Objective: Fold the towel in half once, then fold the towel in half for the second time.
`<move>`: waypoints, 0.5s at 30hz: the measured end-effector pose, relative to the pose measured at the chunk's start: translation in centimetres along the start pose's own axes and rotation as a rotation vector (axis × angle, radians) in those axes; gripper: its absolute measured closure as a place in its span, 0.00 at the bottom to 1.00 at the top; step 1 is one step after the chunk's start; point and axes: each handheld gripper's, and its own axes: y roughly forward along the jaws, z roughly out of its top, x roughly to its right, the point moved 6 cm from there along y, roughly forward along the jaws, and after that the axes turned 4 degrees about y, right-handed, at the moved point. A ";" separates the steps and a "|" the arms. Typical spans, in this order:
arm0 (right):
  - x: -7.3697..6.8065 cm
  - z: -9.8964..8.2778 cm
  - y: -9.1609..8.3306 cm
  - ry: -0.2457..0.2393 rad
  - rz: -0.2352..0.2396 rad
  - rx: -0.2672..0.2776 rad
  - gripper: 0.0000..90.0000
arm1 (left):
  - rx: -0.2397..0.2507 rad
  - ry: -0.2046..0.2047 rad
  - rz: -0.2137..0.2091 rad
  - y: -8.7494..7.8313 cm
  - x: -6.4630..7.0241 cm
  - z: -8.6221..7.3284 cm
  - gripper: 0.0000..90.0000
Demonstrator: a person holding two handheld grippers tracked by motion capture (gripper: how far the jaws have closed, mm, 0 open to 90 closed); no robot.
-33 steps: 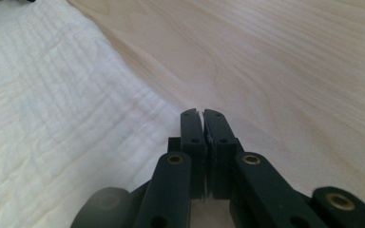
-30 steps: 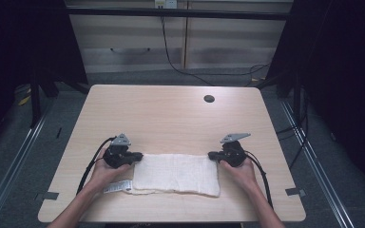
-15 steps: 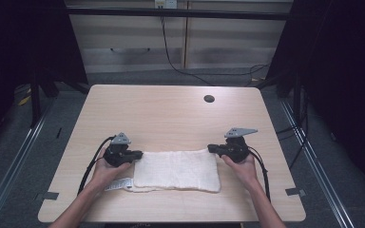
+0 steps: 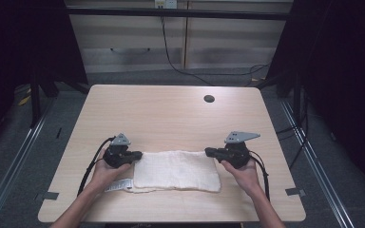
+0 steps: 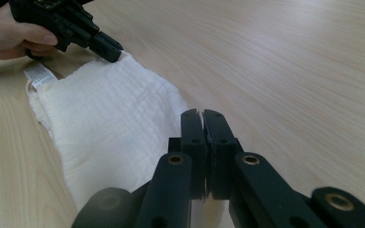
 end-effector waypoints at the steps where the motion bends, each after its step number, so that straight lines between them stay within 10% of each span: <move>1: -0.2 -0.1 -0.1 -0.002 -0.001 -0.005 0.98 | -0.001 -0.001 0.001 0.0 0.0 0.0 0.95; 15: -3.1 -2.2 -0.5 -0.030 0.061 -0.048 0.98 | -0.016 0.023 0.052 0.0 0.4 0.1 0.96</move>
